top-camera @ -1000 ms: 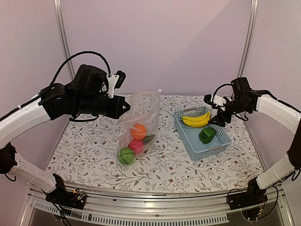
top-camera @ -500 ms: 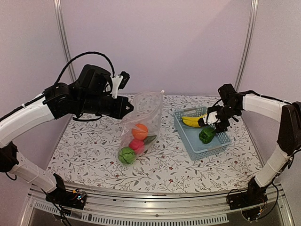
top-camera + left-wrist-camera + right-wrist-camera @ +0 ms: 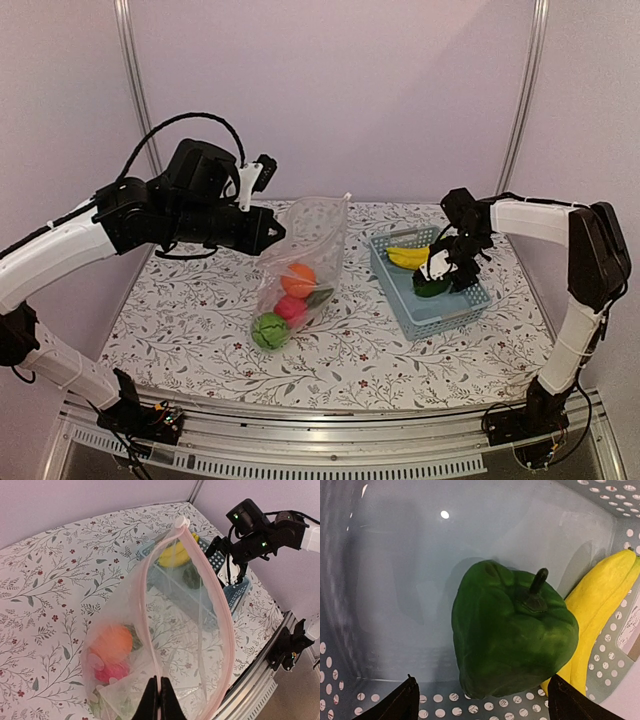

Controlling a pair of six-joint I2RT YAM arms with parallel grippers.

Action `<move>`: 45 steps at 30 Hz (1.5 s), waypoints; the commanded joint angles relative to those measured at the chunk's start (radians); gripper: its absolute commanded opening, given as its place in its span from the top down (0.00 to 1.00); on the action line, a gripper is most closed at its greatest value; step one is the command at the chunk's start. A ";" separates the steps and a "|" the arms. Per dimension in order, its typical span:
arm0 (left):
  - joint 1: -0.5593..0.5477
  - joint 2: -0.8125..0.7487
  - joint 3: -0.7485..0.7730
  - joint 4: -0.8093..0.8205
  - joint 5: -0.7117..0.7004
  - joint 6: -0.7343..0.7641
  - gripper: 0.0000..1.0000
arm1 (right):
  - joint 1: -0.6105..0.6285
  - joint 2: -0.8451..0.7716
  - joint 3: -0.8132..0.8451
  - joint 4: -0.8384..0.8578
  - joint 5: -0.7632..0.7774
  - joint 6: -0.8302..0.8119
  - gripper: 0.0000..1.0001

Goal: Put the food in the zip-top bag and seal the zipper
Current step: Pick up the fake vegetable from the bin.

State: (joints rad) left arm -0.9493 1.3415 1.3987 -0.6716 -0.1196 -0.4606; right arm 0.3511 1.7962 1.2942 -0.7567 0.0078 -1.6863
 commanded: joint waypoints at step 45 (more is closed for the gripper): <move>-0.013 0.018 0.022 0.022 0.067 0.016 1.00 | 0.082 0.051 0.180 -0.175 -0.203 0.413 0.53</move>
State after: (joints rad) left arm -0.9493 1.3354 1.3918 -0.6632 -0.0666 -0.4641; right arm 0.4267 1.9373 1.4540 -0.9100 -0.1589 -1.3426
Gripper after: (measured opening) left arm 0.005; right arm 0.622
